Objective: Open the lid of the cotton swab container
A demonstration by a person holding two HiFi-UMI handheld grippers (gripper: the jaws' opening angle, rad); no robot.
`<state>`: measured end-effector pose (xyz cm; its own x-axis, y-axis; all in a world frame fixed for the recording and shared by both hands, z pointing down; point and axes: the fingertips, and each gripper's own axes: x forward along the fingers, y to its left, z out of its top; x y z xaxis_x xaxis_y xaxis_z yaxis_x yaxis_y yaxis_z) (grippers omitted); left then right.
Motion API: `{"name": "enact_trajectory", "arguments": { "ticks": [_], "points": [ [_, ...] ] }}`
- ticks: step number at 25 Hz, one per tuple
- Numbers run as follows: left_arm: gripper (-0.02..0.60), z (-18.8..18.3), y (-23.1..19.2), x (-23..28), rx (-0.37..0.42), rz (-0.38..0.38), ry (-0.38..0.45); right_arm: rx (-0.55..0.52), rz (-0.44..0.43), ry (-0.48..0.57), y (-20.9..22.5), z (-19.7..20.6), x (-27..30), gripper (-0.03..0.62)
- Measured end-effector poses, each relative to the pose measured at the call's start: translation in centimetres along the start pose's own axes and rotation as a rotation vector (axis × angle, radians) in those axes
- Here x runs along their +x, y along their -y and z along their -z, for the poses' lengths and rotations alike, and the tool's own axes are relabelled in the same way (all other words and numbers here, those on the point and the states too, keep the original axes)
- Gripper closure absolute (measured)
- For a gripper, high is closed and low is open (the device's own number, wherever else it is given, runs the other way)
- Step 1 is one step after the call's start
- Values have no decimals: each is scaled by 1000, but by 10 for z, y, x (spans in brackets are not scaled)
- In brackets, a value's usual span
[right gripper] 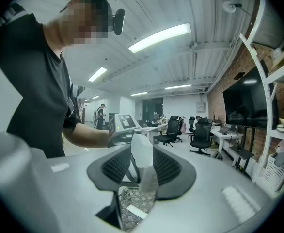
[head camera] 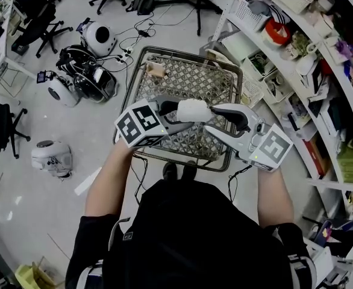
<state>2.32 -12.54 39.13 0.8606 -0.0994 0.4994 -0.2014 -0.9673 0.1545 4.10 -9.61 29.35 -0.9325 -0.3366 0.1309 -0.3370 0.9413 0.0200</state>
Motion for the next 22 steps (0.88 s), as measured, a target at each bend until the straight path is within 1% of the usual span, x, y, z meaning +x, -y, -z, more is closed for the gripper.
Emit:
{"name": "enact_trajectory", "arguments": {
  "ticks": [3, 5, 9, 14, 22],
  "points": [
    [387, -2, -7, -3, -18, -24, 17, 4, -13, -3, -1, 2, 0, 451],
    [387, -1, -11, -4, -16, -40, 14, 9, -22, -4, -3, 4, 1, 462],
    [387, 0, -15, -7, -12, -58, 20, 21, -36, -5, -3, 6, 1, 462],
    [387, -2, -22, -14, -33, -62, 46, 33, -46, -18, -1, 9, 5, 464],
    [387, 3, -21, -17, -24, -60, 31, 58, -26, 4, 4, 8, 5, 464]
  ]
}}
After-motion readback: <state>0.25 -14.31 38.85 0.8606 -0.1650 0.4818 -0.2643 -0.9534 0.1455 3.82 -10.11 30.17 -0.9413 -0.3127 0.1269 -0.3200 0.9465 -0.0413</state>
